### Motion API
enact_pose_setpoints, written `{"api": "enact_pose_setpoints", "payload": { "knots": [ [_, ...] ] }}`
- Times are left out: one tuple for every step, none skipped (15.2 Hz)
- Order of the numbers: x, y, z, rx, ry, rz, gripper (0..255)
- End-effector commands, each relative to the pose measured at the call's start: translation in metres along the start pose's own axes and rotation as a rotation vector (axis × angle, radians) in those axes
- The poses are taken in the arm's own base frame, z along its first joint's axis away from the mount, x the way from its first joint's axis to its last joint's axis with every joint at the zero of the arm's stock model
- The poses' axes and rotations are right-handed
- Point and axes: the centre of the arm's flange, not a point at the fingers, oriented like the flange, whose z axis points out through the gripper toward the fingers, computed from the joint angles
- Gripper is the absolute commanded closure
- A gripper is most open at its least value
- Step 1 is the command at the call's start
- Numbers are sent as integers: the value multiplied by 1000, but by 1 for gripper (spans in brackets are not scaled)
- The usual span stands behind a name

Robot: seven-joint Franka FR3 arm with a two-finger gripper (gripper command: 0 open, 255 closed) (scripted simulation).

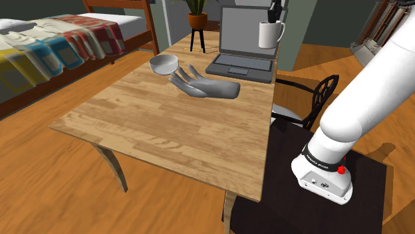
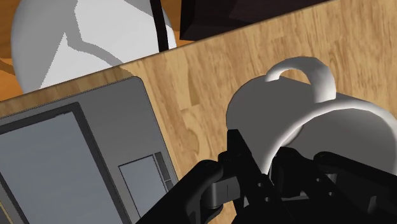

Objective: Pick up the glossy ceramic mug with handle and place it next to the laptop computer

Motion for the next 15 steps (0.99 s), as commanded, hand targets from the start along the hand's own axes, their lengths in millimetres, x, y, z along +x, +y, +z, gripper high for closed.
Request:
{"api": "enact_pose_setpoints", "payload": {
  "knots": [
    [1, 2, 10, 0, 1, 0, 255],
    [2, 2, 16, 0, 1, 0, 255],
    [2, 3, 21, 0, 1, 0, 255],
    [3, 3, 26, 0, 1, 0, 255],
    [3, 3, 31, 0, 1, 0, 255],
    [4, 4, 36, 0, 1, 0, 255],
    [5, 4, 42, 0, 1, 0, 255],
    [5, 4, 47, 0, 1, 0, 255],
    [6, 5, 52, 0, 1, 0, 255],
    [7, 5, 57, 0, 1, 0, 255],
    [7, 6, 63, 0, 1, 0, 255],
    [8, 6, 68, 0, 1, 0, 255],
    [8, 6, 73, 0, 1, 0, 255],
    [9, 7, 78, 0, 1, 0, 255],
    [10, 7, 84, 0, 1, 0, 255]
  ]
}}
